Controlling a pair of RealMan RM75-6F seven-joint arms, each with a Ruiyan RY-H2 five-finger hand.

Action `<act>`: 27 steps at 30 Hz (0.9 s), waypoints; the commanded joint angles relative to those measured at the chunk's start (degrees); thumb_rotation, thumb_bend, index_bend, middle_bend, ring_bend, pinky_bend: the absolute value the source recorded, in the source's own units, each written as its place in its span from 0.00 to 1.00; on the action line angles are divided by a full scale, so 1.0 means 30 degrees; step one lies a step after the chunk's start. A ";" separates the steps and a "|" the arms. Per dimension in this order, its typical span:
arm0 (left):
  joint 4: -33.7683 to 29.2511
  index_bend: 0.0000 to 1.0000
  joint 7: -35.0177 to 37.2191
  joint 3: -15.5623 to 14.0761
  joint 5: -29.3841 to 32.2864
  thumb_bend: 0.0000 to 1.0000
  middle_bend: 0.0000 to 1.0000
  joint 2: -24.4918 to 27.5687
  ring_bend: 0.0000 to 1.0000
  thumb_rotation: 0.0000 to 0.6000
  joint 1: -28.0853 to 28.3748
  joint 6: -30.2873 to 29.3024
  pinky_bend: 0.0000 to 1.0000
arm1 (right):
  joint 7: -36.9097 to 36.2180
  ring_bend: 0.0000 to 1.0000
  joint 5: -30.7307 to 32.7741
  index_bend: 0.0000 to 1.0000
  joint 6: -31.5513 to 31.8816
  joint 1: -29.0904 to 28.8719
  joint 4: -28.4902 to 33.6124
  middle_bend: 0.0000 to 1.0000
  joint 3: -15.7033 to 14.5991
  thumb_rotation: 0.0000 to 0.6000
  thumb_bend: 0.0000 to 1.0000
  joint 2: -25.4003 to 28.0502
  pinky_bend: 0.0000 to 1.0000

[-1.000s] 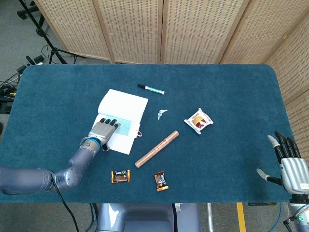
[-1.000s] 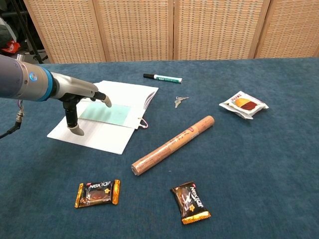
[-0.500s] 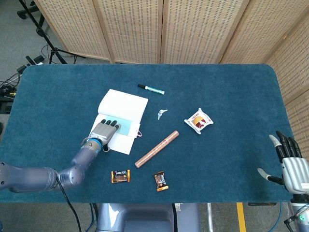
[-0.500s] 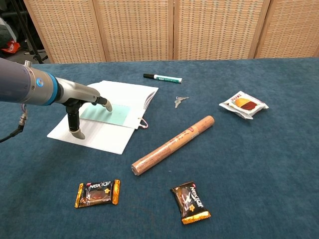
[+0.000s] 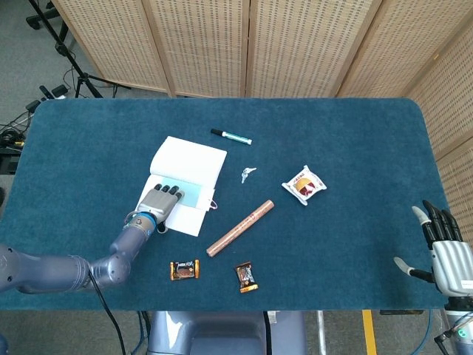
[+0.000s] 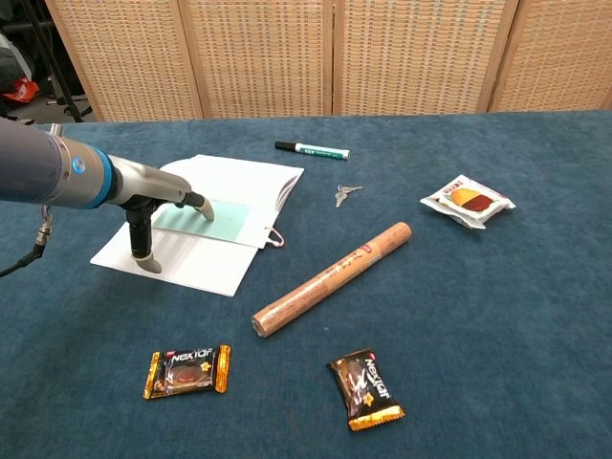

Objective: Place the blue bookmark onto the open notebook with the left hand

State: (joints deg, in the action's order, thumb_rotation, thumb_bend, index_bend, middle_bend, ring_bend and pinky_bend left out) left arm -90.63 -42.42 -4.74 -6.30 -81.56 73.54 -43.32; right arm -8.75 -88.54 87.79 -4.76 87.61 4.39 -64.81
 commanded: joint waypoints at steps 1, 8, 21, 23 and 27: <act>0.0081 0.06 0.0063 -0.0068 -0.0014 0.25 0.00 -0.0075 0.00 1.00 0.0016 0.0046 0.00 | 0.0006 0.00 0.0003 0.00 0.0005 0.0003 -0.0002 0.00 0.0004 1.00 0.18 -0.0004 0.00; 0.0182 0.06 0.0203 -0.0214 -0.0010 0.25 0.00 -0.0116 0.00 1.00 0.0077 0.0072 0.00 | 0.0049 0.00 0.0006 0.00 0.0016 0.0009 0.0012 0.00 0.0010 1.00 0.18 -0.0009 0.00; 0.0562 0.06 0.0487 -0.0509 0.0011 0.25 0.00 -0.0359 0.00 1.00 0.0165 0.0308 0.00 | -0.0072 0.00 -0.0078 0.00 0.0211 0.0075 0.0005 0.00 0.0028 1.00 0.18 -0.0019 0.00; 0.0524 0.06 0.0574 -0.0471 -0.0068 0.25 0.00 -0.0320 0.00 1.00 0.0152 0.0245 0.00 | -0.0067 0.00 -0.0106 0.00 0.0195 0.0064 0.0005 0.00 0.0015 1.00 0.18 -0.0026 0.00; 0.0099 0.06 0.0755 -0.0316 -0.0435 0.25 0.00 0.0076 0.00 1.00 0.0173 0.0050 0.00 | -0.0062 0.00 -0.0178 0.00 0.0224 0.0059 0.0003 0.00 -0.0003 1.00 0.18 -0.0042 0.00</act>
State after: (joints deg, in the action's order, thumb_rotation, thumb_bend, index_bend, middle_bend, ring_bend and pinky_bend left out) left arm -89.81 -40.32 -5.87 -7.17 -81.78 74.02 -42.90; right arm -8.94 -89.05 88.46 -4.58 87.62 4.39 -64.94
